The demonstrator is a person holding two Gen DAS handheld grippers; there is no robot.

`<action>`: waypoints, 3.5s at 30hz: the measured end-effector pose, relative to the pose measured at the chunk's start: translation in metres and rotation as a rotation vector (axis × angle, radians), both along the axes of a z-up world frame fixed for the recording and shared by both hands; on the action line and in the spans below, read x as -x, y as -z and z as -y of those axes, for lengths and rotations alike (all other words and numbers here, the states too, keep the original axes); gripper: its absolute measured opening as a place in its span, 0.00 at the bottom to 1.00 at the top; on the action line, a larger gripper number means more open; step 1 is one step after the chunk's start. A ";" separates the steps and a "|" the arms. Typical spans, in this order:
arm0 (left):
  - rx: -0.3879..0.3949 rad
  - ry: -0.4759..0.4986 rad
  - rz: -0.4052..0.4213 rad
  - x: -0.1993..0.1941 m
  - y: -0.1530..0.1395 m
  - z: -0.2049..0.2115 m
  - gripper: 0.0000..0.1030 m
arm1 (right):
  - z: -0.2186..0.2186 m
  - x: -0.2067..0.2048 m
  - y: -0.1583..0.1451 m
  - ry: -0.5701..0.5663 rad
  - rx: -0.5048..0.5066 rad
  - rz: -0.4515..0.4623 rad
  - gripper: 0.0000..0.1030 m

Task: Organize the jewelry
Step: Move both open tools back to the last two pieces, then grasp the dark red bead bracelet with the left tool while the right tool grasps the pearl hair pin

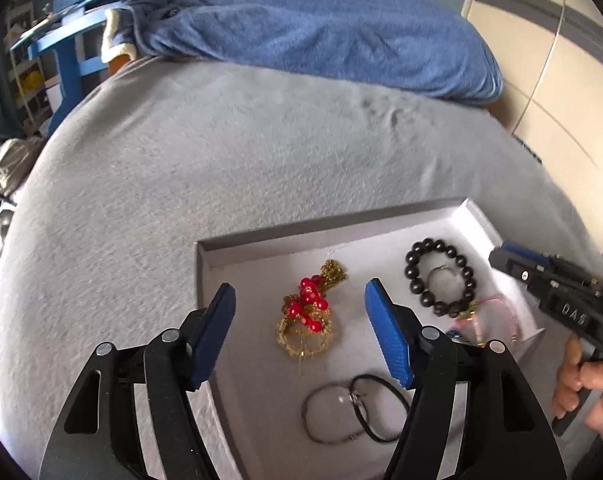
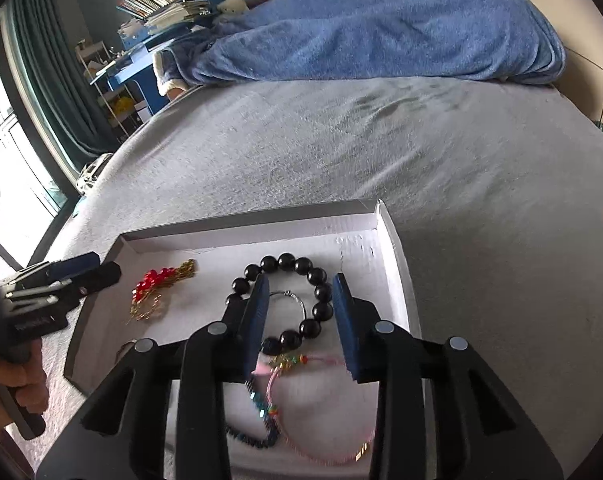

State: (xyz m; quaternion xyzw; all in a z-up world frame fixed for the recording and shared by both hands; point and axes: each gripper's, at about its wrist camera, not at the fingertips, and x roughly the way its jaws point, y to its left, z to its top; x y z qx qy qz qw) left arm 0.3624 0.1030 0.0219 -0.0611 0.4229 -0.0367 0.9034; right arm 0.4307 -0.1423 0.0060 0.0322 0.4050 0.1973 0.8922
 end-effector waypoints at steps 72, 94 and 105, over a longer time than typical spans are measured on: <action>-0.125 0.103 -0.039 0.199 0.068 0.076 0.60 | 0.022 0.246 0.054 -0.227 0.206 0.017 0.32; -0.118 0.159 -0.032 0.206 0.069 0.089 0.28 | 0.024 0.235 0.051 -0.181 0.112 -0.005 0.06; -0.118 0.156 -0.034 0.198 0.073 0.087 0.34 | 0.021 0.233 0.056 -0.176 0.120 -0.027 0.06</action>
